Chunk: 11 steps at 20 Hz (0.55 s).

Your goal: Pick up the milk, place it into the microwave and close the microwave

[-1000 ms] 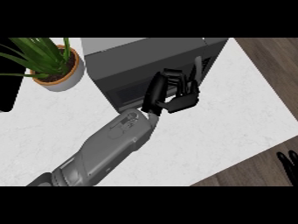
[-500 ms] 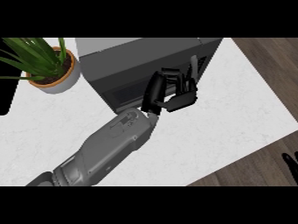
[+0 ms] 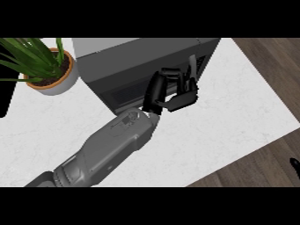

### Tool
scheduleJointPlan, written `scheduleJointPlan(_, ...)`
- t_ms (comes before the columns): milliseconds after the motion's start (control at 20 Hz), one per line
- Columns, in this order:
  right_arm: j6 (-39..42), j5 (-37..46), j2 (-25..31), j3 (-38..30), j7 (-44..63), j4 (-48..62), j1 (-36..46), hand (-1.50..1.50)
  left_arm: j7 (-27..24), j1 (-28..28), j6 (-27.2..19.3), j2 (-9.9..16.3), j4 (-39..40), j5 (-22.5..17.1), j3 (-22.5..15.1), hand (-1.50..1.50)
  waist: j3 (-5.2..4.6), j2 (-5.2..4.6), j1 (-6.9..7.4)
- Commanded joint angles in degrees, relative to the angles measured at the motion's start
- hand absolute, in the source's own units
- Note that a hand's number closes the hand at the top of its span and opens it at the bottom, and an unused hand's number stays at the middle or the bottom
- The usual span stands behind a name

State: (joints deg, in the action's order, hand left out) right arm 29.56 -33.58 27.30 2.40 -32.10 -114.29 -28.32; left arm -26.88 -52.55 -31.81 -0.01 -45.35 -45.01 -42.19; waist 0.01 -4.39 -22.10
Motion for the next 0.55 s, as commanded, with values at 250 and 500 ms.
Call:
scheduleJointPlan(250, 2.3, -2.9, 1.8, -0.7, 0.4, -1.8, -1.5, -1.50, -0.2, -4.8, 1.4, 0.0, 5.2, -2.1, 1.0, 1.50, 0.04, -0.75, -0.86)
scheduleJointPlan(500, 2.7, -3.7, 2.9, -1.5, 1.1, -3.1, -1.7, -1.50, -1.3, -4.8, 1.4, 0.0, 5.8, -3.2, 0.6, 1.50, 0.00, -0.67, -0.62)
